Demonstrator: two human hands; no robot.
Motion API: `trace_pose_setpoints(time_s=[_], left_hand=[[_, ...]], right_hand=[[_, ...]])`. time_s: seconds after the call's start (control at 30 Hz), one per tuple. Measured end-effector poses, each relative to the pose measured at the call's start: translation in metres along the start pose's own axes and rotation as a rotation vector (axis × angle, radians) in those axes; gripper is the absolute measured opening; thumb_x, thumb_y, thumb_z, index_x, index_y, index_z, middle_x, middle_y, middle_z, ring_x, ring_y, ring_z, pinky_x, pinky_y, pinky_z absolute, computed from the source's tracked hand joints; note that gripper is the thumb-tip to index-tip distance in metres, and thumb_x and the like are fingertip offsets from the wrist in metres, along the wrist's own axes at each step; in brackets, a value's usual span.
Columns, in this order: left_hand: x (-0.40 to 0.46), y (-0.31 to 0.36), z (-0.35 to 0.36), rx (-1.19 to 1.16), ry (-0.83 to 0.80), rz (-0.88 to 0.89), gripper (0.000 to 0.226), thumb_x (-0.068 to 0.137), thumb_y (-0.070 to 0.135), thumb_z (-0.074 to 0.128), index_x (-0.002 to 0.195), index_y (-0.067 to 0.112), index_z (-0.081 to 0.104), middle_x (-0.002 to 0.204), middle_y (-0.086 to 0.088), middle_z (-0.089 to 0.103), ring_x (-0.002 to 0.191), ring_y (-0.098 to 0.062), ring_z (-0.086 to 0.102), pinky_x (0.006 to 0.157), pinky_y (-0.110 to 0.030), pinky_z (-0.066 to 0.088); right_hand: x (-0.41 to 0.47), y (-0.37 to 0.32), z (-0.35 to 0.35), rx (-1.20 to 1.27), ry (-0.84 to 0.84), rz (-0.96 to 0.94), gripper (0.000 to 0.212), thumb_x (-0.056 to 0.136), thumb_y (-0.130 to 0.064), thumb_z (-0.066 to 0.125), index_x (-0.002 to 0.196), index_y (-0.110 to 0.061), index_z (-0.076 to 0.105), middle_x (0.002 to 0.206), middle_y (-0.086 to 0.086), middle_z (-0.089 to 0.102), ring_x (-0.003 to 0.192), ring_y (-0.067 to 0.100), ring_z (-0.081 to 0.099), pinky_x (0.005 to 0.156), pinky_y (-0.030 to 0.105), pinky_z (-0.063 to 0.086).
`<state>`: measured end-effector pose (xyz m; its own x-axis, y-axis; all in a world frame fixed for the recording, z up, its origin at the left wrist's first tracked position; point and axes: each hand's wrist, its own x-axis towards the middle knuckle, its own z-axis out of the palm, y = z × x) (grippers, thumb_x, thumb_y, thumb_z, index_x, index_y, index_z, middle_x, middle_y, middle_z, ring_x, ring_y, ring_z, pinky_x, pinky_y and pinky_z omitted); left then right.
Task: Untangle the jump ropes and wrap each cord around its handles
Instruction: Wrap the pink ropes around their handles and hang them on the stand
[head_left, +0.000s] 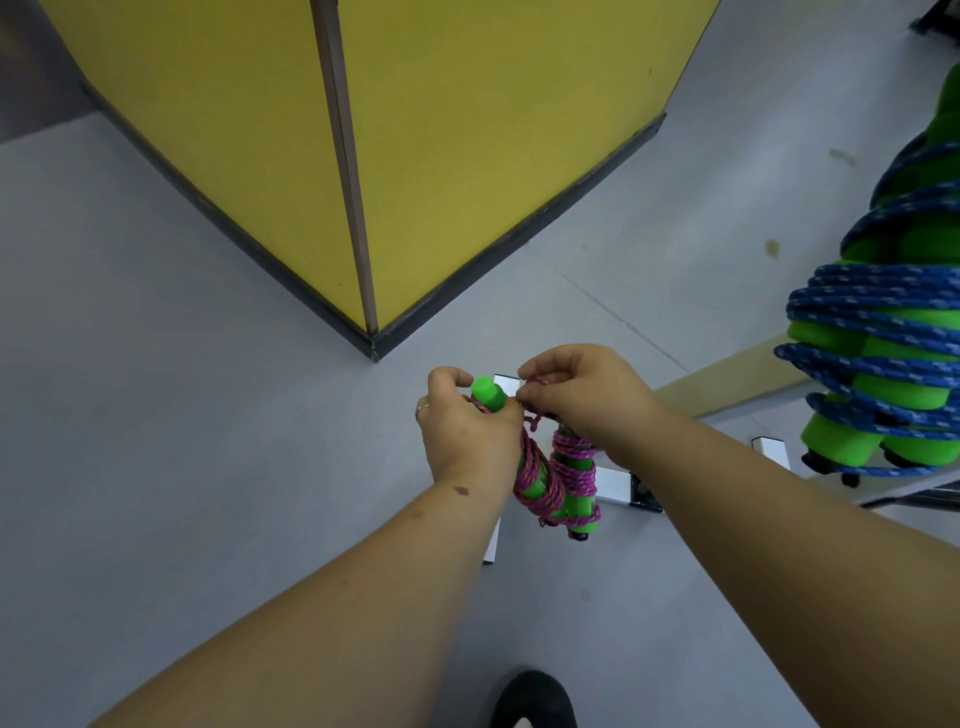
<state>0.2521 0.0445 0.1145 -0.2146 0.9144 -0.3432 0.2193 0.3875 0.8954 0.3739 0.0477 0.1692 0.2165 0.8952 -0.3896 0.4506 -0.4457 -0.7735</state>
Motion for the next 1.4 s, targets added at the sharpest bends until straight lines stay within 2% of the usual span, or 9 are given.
trace_pose_setpoints(time_s=[0.1, 0.2, 0.33, 0.47, 0.67, 0.83, 0.97, 1.23, 1.4], left_hand=[[0.009, 0.001, 0.008, -0.013, -0.020, -0.019, 0.033, 0.078, 0.027, 0.078, 0.098, 0.028, 0.052, 0.107, -0.004, 0.059, 0.075, -0.013, 0.061, 0.060, -0.027, 0.046], [0.018, 0.003, 0.014, -0.013, -0.029, -0.093, 0.032, 0.076, 0.029, 0.077, 0.097, 0.027, 0.054, 0.105, -0.005, 0.064, 0.081, -0.022, 0.065, 0.068, -0.033, 0.054], [0.025, 0.003, 0.018, -0.080, -0.076, -0.178, 0.033, 0.067, 0.029, 0.076, 0.091, 0.029, 0.053, 0.094, -0.002, 0.066, 0.082, -0.028, 0.070, 0.075, -0.048, 0.062], [0.026, 0.003, 0.020, -0.093, -0.083, -0.219, 0.033, 0.071, 0.022, 0.079, 0.088, 0.029, 0.052, 0.093, -0.003, 0.065, 0.081, -0.027, 0.070, 0.073, -0.049, 0.063], [0.025, 0.003, 0.021, -0.137, -0.085, -0.272, 0.036, 0.078, 0.015, 0.079, 0.089, 0.029, 0.048, 0.094, -0.006, 0.063, 0.079, -0.023, 0.066, 0.070, -0.038, 0.062], [0.024, 0.003, 0.018, -0.168, -0.154, -0.284, 0.033, 0.080, 0.014, 0.078, 0.091, 0.029, 0.050, 0.098, -0.010, 0.064, 0.088, -0.029, 0.070, 0.078, -0.049, 0.064], [0.026, 0.005, 0.014, -0.259, -0.245, -0.308, 0.024, 0.086, 0.009, 0.074, 0.095, 0.024, 0.057, 0.094, -0.014, 0.065, 0.087, -0.032, 0.069, 0.084, -0.050, 0.060], [0.030, 0.011, 0.013, -0.332, -0.340, -0.415, 0.025, 0.082, 0.010, 0.080, 0.099, 0.013, 0.062, 0.107, -0.023, 0.071, 0.097, -0.036, 0.073, 0.092, -0.053, 0.060], [0.038, 0.023, 0.018, -0.269, -0.318, -0.476, 0.021, 0.083, 0.001, 0.072, 0.093, 0.014, 0.059, 0.099, -0.019, 0.067, 0.090, -0.035, 0.070, 0.090, -0.050, 0.060]], right_hand=[[0.002, 0.005, -0.001, 0.083, 0.047, -0.019, 0.032, 0.091, 0.013, 0.051, 0.096, -0.010, 0.072, 0.090, 0.016, 0.074, 0.080, 0.027, 0.071, 0.075, 0.031, 0.062], [-0.001, 0.010, 0.003, 0.078, 0.105, -0.038, 0.043, 0.091, 0.015, 0.040, 0.110, -0.009, 0.071, 0.092, 0.005, 0.074, 0.082, 0.014, 0.069, 0.072, 0.018, 0.058], [0.001, 0.016, 0.006, 0.087, 0.143, -0.052, 0.047, 0.087, 0.012, 0.043, 0.114, -0.014, 0.072, 0.091, 0.000, 0.075, 0.085, 0.016, 0.072, 0.084, 0.036, 0.062], [0.001, 0.013, 0.004, 0.214, 0.152, -0.029, 0.040, 0.086, 0.015, 0.049, 0.112, -0.006, 0.072, 0.085, 0.005, 0.074, 0.068, 0.006, 0.070, 0.067, 0.017, 0.058], [0.003, 0.009, -0.003, 0.287, 0.080, 0.016, 0.042, 0.087, 0.018, 0.045, 0.112, -0.004, 0.071, 0.091, 0.010, 0.072, 0.075, 0.014, 0.069, 0.062, 0.014, 0.055], [0.015, 0.006, -0.004, 0.044, -0.062, 0.000, 0.048, 0.089, 0.011, 0.041, 0.118, -0.016, 0.069, 0.101, 0.003, 0.070, 0.091, 0.019, 0.066, 0.080, 0.025, 0.060], [0.022, -0.002, -0.010, -0.120, -0.175, 0.023, 0.051, 0.091, 0.008, 0.039, 0.123, -0.021, 0.065, 0.109, -0.003, 0.070, 0.092, 0.007, 0.064, 0.063, 0.005, 0.048], [0.028, -0.005, -0.013, -0.218, -0.227, -0.001, 0.051, 0.090, 0.005, 0.041, 0.131, -0.019, 0.060, 0.116, -0.001, 0.070, 0.111, 0.017, 0.063, 0.096, 0.028, 0.052], [0.020, 0.006, -0.018, 0.030, -0.085, 0.010, 0.045, 0.087, 0.011, 0.051, 0.112, -0.019, 0.073, 0.101, -0.002, 0.076, 0.099, 0.014, 0.070, 0.074, 0.017, 0.056]])
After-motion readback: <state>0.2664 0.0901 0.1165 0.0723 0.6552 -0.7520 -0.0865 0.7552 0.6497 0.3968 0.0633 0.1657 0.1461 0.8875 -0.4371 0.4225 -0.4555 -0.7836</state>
